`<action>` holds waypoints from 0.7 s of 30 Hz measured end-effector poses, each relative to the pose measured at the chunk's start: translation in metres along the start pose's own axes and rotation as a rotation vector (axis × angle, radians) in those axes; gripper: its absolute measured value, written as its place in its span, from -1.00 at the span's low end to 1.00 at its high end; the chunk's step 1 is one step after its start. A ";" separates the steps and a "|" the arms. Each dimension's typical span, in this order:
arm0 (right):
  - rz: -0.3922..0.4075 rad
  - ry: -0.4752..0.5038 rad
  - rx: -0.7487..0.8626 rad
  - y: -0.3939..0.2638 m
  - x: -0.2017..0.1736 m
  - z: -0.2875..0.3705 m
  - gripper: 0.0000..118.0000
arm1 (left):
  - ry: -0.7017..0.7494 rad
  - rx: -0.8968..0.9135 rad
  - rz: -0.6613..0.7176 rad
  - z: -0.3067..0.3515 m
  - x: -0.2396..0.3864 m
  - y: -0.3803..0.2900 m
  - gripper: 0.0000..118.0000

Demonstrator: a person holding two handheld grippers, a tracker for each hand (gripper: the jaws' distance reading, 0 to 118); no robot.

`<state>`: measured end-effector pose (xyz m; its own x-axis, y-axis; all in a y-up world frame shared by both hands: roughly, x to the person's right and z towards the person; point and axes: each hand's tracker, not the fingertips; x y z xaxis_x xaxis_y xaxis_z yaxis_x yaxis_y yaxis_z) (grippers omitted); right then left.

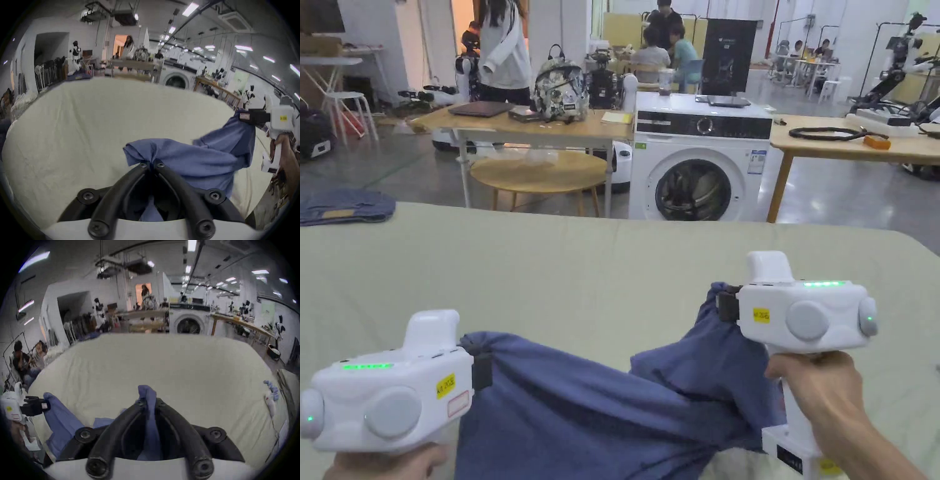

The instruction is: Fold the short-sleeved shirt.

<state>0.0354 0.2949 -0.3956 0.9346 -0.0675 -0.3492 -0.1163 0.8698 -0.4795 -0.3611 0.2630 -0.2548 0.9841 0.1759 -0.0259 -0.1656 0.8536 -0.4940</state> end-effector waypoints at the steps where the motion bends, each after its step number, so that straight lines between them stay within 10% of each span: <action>1: 0.002 -0.006 0.021 0.010 0.002 0.013 -0.90 | 0.001 0.039 -0.013 0.013 0.007 0.016 -1.00; 21: -0.053 -0.298 0.344 0.198 0.039 0.218 -0.91 | 0.035 0.389 -0.020 0.118 0.030 0.260 -1.00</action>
<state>0.1217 0.5713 -0.3291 0.9980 -0.0168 -0.0607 0.0058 0.9840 -0.1780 -0.3823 0.5479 -0.2809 0.9879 0.1462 -0.0523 -0.1519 0.9800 -0.1284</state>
